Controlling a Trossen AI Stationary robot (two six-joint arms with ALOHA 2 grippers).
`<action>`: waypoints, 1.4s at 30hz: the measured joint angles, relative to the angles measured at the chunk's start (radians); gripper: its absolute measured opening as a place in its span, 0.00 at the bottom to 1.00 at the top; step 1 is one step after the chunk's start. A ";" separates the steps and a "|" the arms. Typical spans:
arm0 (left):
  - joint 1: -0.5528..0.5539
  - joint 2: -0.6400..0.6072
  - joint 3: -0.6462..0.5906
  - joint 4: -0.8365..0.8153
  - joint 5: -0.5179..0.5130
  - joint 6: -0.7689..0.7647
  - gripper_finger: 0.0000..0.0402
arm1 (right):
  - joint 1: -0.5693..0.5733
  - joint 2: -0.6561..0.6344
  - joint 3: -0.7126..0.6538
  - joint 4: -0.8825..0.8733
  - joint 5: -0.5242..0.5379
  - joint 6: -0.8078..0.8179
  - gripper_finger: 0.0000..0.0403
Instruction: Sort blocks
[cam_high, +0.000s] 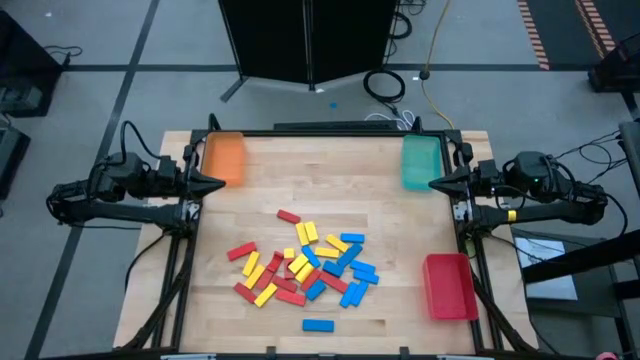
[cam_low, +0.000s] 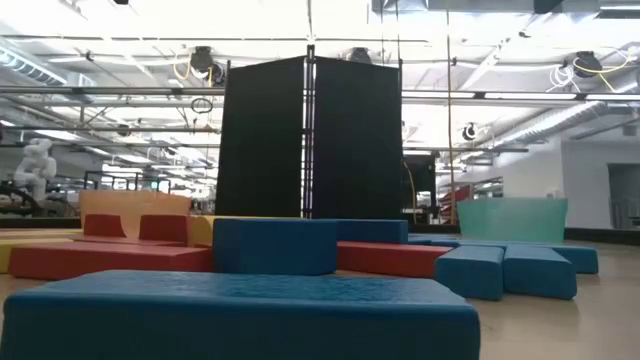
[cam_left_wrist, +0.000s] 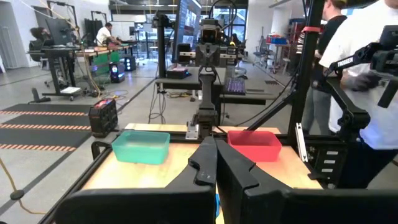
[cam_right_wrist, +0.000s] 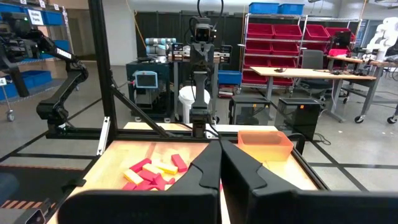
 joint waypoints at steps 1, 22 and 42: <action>0.000 0.000 0.000 0.000 0.000 0.000 0.00 | 0.000 0.000 0.000 0.000 0.000 0.000 0.00; 0.000 0.000 0.000 0.000 0.000 0.000 0.00 | -0.001 0.043 0.001 0.148 0.153 -0.249 0.00; 0.000 -0.072 -0.265 0.088 0.027 0.067 0.00 | 0.003 0.043 -0.372 0.684 -0.058 0.075 0.00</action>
